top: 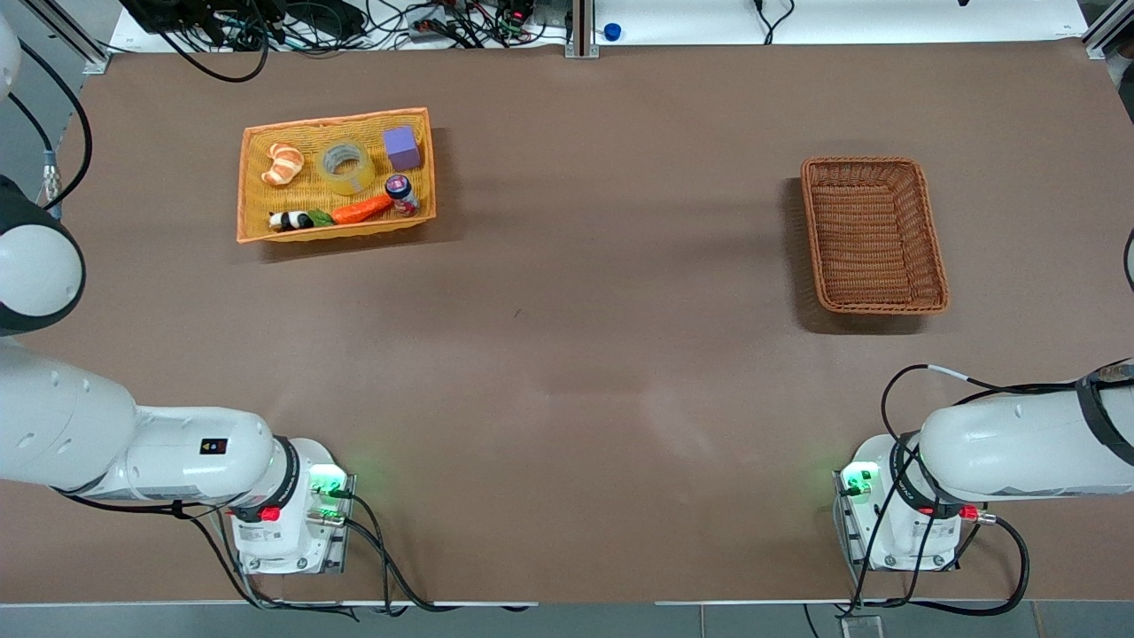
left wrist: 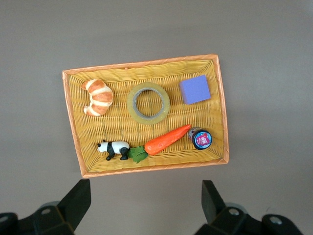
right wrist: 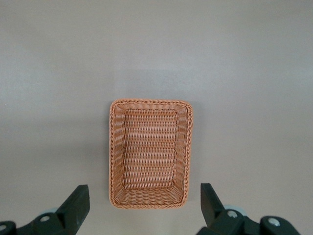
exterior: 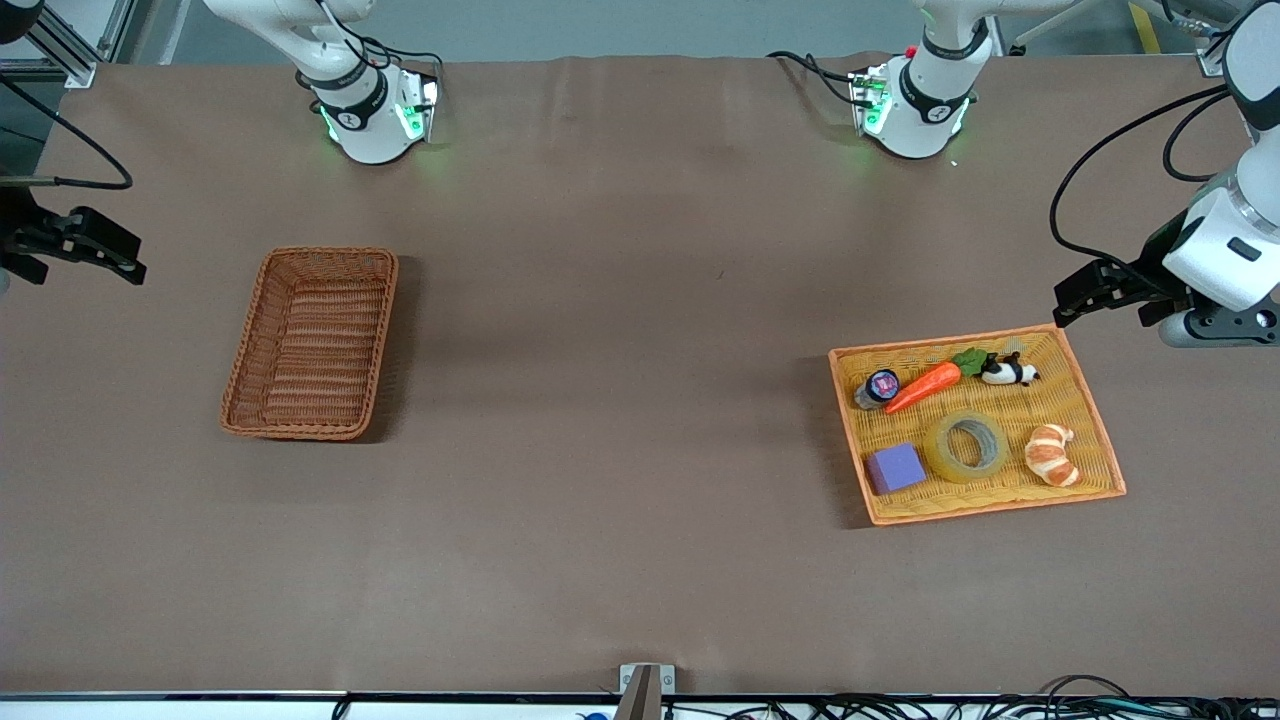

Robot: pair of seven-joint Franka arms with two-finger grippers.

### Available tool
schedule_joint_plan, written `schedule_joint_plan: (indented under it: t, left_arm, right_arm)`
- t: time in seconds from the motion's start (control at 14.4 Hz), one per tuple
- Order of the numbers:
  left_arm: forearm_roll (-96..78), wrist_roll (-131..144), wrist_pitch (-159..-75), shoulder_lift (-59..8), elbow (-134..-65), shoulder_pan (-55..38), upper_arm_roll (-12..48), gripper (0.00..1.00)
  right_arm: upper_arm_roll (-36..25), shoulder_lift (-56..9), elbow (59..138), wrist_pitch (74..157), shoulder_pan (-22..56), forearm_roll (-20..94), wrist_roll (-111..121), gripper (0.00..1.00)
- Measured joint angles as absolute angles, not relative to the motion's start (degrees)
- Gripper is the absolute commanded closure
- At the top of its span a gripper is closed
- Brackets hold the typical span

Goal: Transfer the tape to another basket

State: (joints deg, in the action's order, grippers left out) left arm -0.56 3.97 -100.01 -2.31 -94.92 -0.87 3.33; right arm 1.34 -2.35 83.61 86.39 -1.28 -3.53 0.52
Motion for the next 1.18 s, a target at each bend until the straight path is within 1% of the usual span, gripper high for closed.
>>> schedule_joint_plan:
  t: [0.49, 0.7, 0.91, 1.18]
  left_arm:
    - [-0.6, 4.1, -100.0, -2.3, -94.8, -0.9, 3.3, 0.00]
    - [-0.5, 4.1, -100.5, -3.7, -94.9, -0.6, 3.0, 0.03]
    - [-0.5, 3.6, -103.9, -8.7, -95.0, 1.7, 2.8, 0.00]
    - [-0.4, 3.4, -110.9, -18.2, -95.1, 2.4, 2.8, 0.00]
  right_arm:
    - [1.9, -2.4, 83.6, 86.3, -1.7, -3.2, 0.6, 0.00]
    - [1.9, -2.4, 83.6, 86.2, -1.7, -3.2, 0.6, 0.00]
    - [1.9, -2.4, 83.6, 86.1, -1.7, -3.1, 0.6, 0.00]
    - [1.9, -2.4, 83.7, 86.1, -1.7, -3.1, 0.6, 0.00]
